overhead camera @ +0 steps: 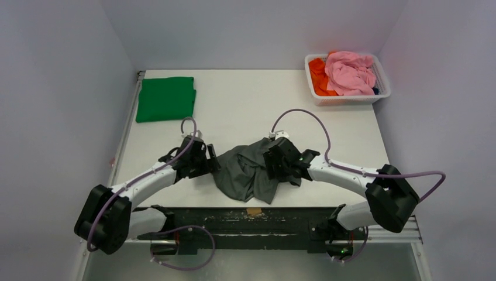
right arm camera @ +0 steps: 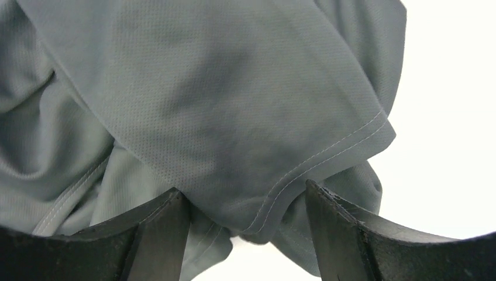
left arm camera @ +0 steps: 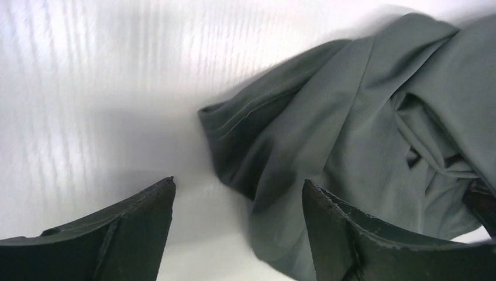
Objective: Fold and stack the t-shirts
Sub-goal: Flatten out the tshirt
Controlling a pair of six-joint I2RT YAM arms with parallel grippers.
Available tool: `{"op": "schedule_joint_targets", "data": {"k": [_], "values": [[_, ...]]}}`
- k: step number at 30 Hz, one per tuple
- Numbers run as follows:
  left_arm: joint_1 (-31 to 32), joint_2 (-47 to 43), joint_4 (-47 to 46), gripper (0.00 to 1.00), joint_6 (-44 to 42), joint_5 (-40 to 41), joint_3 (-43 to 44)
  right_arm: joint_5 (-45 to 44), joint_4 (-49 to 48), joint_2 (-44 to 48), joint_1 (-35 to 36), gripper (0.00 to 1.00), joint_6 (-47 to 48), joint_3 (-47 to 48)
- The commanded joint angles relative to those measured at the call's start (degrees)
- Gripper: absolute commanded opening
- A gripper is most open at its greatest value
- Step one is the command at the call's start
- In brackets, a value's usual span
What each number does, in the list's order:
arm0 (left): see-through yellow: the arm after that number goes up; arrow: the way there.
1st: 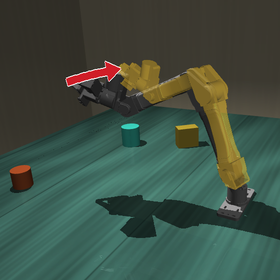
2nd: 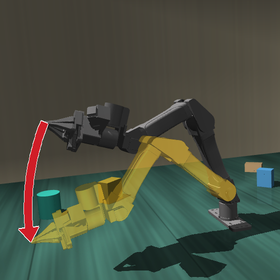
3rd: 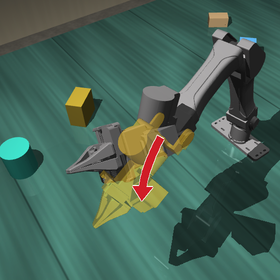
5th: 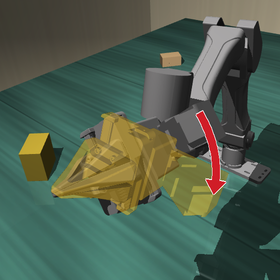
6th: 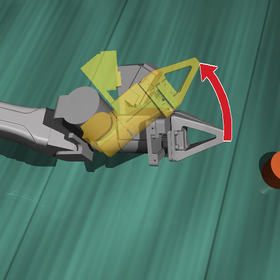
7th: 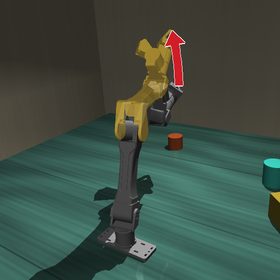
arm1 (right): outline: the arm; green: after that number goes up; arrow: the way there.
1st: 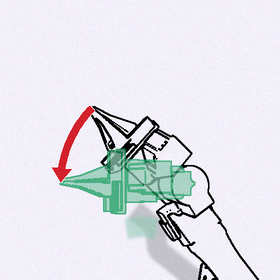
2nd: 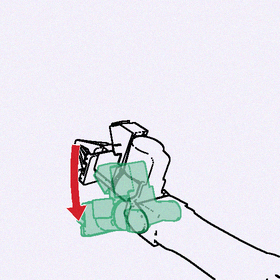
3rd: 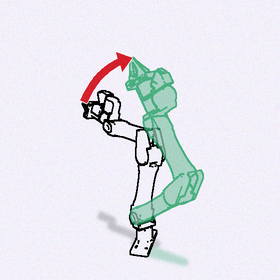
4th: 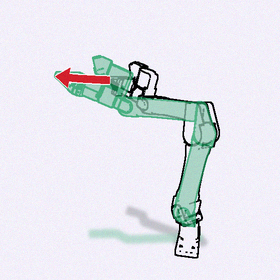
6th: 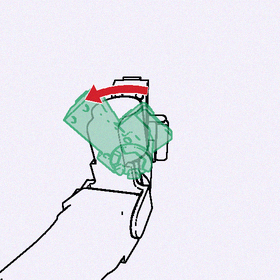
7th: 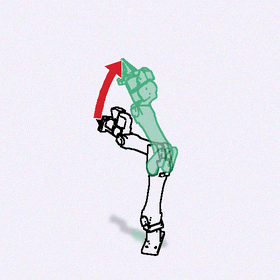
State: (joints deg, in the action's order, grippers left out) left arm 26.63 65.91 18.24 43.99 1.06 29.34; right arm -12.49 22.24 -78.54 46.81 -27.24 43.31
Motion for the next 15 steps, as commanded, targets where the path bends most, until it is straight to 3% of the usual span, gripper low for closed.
{"op": "schedule_joint_targets", "data": {"k": [1, 6, 9, 13, 15], "values": [[-0.6, 7.8, -8.8, 0.70, 0.4, -4.3, 3.5, -7.3, -6.1, -0.2, -0.1, 0.66, -3.4, -0.4], [-0.6, 14.5, -15.2, 0.37, 0.1, -13.3, 3.5, -14.1, -7.1, -2.5, -0.7, 0.60, -6.0, 0.1], [-0.7, 15.4, -16.5, 0.01, -0.1, -15.4, 3.4, -15.8, -8.1, -2.4, -0.9, 0.57, -6.7, 0.2], [-0.6, 12.9, -14.6, 0.00, -0.6, -12.6, 3.1, -13.4, -7.2, -1.7, -1.0, 0.53, -6.4, 0.7], [-0.7, 10.4, -12.6, 0.00, -0.7, -10.0, 2.9, -12.6, -5.9, -0.9, -1.0, 0.41, -7.1, 0.3]]}}
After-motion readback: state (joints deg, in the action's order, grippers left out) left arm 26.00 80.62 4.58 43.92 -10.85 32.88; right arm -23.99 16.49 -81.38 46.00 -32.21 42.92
